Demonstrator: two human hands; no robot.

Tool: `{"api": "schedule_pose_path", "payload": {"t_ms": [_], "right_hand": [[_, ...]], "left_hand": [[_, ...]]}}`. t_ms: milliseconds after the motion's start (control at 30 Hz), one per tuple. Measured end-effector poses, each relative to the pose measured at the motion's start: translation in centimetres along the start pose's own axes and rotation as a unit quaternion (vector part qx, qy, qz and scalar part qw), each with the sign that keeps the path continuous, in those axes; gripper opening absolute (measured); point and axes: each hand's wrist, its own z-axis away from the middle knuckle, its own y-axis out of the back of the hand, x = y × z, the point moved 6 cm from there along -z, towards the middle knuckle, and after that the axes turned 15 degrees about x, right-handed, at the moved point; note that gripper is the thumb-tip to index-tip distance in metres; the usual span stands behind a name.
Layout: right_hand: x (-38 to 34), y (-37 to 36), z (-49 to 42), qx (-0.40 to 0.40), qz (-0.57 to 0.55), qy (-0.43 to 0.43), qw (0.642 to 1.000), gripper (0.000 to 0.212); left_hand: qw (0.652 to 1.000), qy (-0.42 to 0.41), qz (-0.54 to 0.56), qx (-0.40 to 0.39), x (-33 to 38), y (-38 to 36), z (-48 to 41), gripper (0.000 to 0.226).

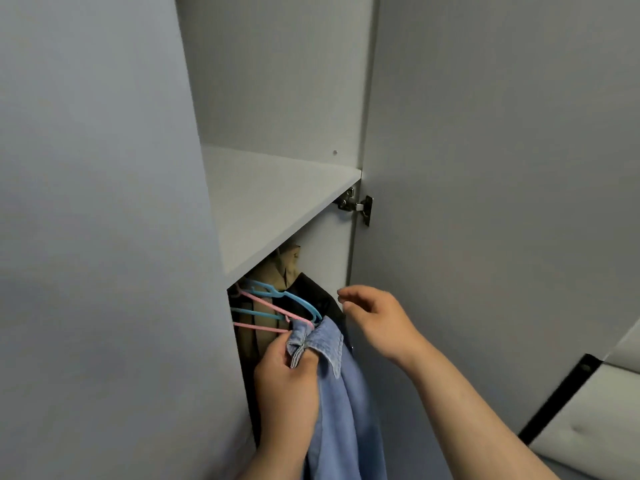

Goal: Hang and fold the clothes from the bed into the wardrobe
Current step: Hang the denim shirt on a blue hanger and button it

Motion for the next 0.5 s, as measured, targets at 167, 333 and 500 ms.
{"api": "schedule_pose_path", "payload": {"t_ms": [167, 333, 500], "right_hand": [[3.8, -2.1, -4.3, -0.014, 0.003, -0.019, 1.0, 0.019], [6.7, -6.0, -6.8, -0.083, 0.037, -0.006, 0.996, 0.026], [7.8, -8.4, -6.6, -0.144, 0.03, -0.004, 0.989, 0.021]], "left_hand": [[0.998, 0.019, -0.046, 0.024, -1.5, -1.6, -0.8, 0.012], [0.996, 0.019, -0.039, 0.072, -3.0, -1.6, -1.7, 0.013], [0.993, 0.026, -0.015, 0.113, -3.3, -1.9, -3.0, 0.016]]}}
